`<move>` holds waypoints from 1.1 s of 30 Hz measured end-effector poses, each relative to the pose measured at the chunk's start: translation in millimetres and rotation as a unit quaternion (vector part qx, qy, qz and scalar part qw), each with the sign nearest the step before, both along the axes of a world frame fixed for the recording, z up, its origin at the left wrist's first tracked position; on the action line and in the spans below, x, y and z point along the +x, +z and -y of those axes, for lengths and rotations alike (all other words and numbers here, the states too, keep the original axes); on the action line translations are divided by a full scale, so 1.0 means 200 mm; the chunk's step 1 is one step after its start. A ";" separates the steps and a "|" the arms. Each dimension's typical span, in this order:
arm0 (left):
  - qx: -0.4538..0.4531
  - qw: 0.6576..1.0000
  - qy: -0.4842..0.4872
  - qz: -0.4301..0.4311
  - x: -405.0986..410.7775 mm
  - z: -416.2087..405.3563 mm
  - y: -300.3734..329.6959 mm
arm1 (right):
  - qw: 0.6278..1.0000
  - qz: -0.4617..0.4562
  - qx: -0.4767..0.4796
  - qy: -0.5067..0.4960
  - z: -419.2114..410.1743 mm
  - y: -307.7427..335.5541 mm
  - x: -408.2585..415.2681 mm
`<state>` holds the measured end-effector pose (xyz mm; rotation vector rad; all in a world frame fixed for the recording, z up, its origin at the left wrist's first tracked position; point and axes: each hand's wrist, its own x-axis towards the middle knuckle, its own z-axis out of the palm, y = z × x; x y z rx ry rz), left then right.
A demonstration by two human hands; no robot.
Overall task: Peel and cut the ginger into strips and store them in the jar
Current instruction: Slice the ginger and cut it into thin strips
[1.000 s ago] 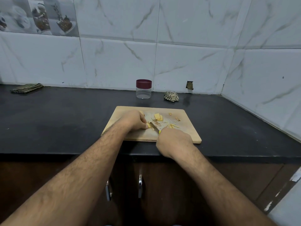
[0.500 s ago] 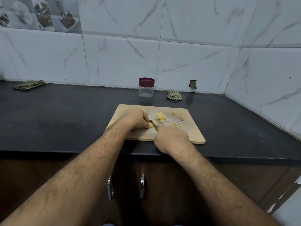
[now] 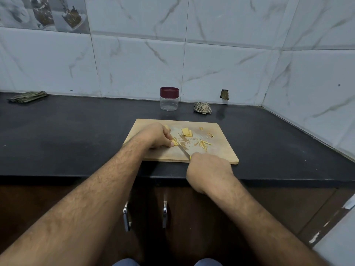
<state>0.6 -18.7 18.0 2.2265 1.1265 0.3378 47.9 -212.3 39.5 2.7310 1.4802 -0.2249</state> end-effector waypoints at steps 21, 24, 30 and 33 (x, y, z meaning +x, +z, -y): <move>0.034 0.999 0.011 -0.003 0.01 -0.02 -0.04 | 0.999 -0.012 0.047 -0.003 -0.18 0.00 0.01; 0.035 0.999 0.012 -0.003 0.01 -0.02 -0.04 | 0.999 -0.014 0.052 -0.007 -0.18 -0.01 0.02; 0.034 0.999 0.014 -0.005 0.01 -0.01 -0.04 | 0.999 -0.014 0.047 -0.007 -0.20 0.00 0.01; 0.031 0.999 0.016 0.000 0.00 -0.01 -0.04 | 0.999 -0.014 0.042 -0.009 -0.20 0.01 0.01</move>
